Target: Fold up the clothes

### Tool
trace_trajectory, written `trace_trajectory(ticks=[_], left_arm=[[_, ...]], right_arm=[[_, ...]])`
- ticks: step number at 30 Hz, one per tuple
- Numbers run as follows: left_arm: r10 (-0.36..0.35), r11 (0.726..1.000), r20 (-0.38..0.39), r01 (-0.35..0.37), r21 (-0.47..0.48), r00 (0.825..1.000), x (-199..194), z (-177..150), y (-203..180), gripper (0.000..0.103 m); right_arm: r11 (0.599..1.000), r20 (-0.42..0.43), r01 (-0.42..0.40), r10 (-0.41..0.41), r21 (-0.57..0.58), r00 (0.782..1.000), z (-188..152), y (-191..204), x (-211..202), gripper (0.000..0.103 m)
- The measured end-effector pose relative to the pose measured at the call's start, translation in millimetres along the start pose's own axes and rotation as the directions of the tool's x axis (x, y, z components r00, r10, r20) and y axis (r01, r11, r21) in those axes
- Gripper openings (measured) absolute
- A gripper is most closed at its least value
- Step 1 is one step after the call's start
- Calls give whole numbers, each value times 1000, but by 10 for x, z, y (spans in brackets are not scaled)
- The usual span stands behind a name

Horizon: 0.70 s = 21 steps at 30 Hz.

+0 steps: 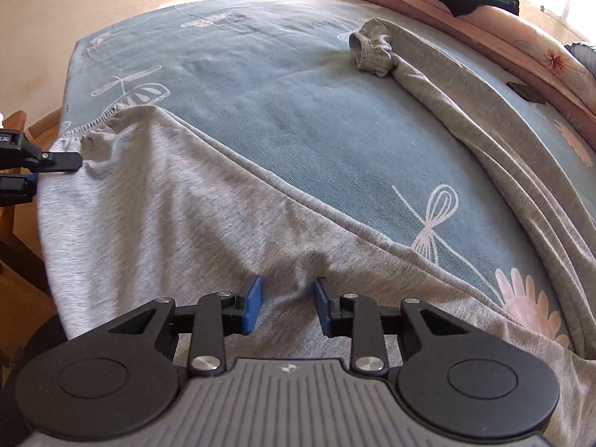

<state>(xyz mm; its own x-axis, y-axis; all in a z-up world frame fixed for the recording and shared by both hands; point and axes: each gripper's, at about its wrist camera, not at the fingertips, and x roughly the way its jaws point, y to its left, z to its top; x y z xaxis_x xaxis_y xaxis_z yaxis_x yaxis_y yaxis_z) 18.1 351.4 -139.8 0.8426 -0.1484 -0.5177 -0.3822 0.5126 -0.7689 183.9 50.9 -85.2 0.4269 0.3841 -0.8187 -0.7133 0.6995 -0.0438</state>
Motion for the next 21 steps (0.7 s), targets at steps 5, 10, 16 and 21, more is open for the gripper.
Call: trace_trajectory(ticks=[5, 10, 16, 21], left_arm=[[19, 1000, 16, -19, 0, 1000, -131, 45, 33, 19], [119, 990, 8, -119, 68, 993, -345, 135, 50, 26], [75, 966, 30, -80, 248, 997, -379, 214, -365, 42], [-108, 921, -211, 177, 347, 972, 328, -5, -924, 49]], right_arm=[[999, 35, 30, -31, 16, 999, 224, -54, 170, 38], [996, 96, 4, -12, 85, 995, 225, -218, -169, 40], [994, 115, 26, -38, 104, 993, -119, -331, -705, 65], [983, 71, 59, -73, 174, 995, -545, -402, -843, 84]])
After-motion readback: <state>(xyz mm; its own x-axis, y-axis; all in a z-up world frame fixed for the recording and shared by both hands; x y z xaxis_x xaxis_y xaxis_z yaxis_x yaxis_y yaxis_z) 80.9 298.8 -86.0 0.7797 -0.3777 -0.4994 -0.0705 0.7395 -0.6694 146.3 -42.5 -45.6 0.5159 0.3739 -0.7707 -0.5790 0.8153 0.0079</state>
